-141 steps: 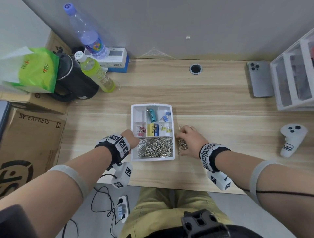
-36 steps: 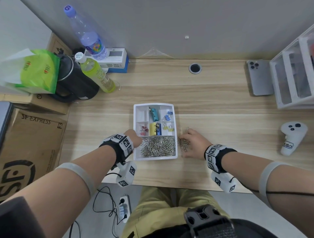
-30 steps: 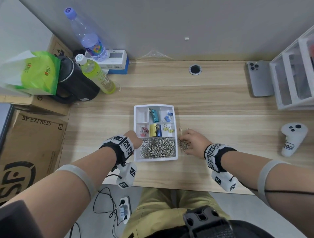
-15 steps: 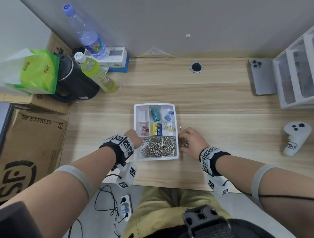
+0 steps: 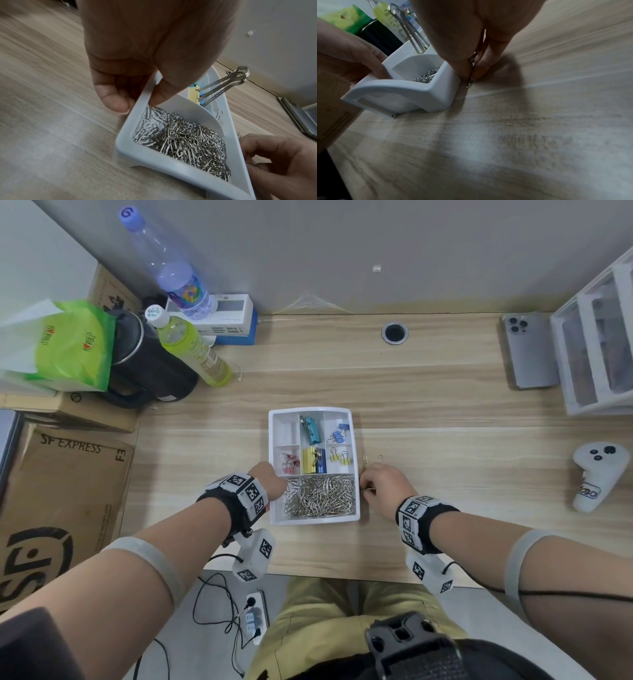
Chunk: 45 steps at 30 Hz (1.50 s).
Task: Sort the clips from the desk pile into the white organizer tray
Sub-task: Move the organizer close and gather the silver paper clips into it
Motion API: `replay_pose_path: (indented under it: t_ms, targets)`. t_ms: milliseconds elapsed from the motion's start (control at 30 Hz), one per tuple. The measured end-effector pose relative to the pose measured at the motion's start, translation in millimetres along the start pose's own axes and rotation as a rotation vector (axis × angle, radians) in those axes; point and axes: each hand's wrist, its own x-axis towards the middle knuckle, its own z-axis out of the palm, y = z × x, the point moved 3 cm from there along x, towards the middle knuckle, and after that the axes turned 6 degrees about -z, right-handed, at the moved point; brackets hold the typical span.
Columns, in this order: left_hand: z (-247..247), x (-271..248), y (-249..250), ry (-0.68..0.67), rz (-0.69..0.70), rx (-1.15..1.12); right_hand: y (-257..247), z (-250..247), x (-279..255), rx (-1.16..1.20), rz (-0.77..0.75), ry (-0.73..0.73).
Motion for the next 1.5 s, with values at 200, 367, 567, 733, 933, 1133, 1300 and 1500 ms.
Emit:
replay_pose_path:
  t_ms: [200,367,567,733,933,1133,1300,1500]
  targets:
    - [0,0,-1,-0.002,0.004,-0.012,3,-10,1,0.004,0.035,-0.052]
    - [0,0,-1,-0.012,-0.002,-0.023,12,-23,3,0.153,0.131,-0.032]
    - [-1,1,-2,0.009,-0.002,-0.028,-19,-36,15,0.324,0.118,-0.141]
    - [-1,2,-1,0.005,-0.009,-0.032,-62,-16,19,0.315,0.056,-0.181]
    - [0,4,-2,0.006,-0.011,-0.031,-71,-14,16,0.156,-0.071,-0.180]
    - [0,4,-2,-0.001,-0.009,-0.031,-14,-52,20,0.033,0.045,0.063]
    - [1,4,-1,-0.003,-0.001,-0.034,34,-60,26,-0.139,0.004,-0.010]
    - [1,4,0,0.001,-0.008,-0.019,24,-48,44,-0.296,-0.242,-0.191]
